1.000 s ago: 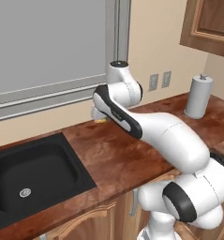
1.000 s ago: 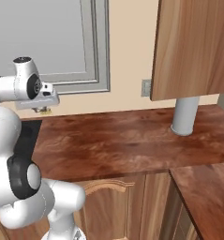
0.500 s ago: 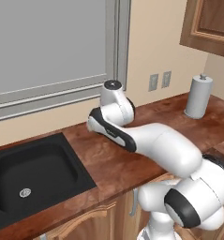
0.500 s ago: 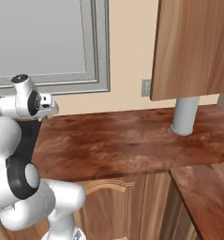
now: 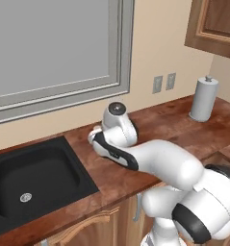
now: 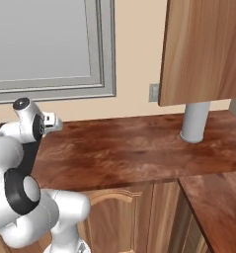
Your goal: Locate and retrieve the bar soap and dish brush from the cabinet. Place them next to the sink.
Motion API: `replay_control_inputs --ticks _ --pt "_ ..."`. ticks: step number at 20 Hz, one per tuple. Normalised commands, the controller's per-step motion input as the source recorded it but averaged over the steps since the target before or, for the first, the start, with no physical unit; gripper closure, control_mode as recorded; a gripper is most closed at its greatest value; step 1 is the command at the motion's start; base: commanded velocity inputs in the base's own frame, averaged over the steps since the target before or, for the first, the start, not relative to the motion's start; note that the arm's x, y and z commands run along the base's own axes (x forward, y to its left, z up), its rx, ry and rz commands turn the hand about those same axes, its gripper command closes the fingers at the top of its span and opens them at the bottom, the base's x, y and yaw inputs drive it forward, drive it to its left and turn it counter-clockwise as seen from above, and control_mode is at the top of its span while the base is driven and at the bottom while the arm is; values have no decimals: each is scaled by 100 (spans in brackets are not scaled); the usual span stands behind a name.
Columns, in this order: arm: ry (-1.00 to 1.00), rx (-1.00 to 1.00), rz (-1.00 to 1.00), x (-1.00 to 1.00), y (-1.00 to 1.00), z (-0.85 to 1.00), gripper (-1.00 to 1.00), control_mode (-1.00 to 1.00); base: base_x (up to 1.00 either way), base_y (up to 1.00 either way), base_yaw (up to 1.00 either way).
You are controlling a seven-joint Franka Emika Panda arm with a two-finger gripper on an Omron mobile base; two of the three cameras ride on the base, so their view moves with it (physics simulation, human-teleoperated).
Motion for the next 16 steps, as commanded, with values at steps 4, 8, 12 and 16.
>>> replay_control_inputs --ticks 4,8,12,16 --pt "8 0 -1 21 32 -10 100 -100 0 0 0" --pt "-2 3 -2 15 32 -19 100 -100 0 0 0" --pt "-4 2 -2 17 16 -26 100 -100 0 0 0" --pt "-4 2 -2 17 0 -35 100 -100 0 0 0"
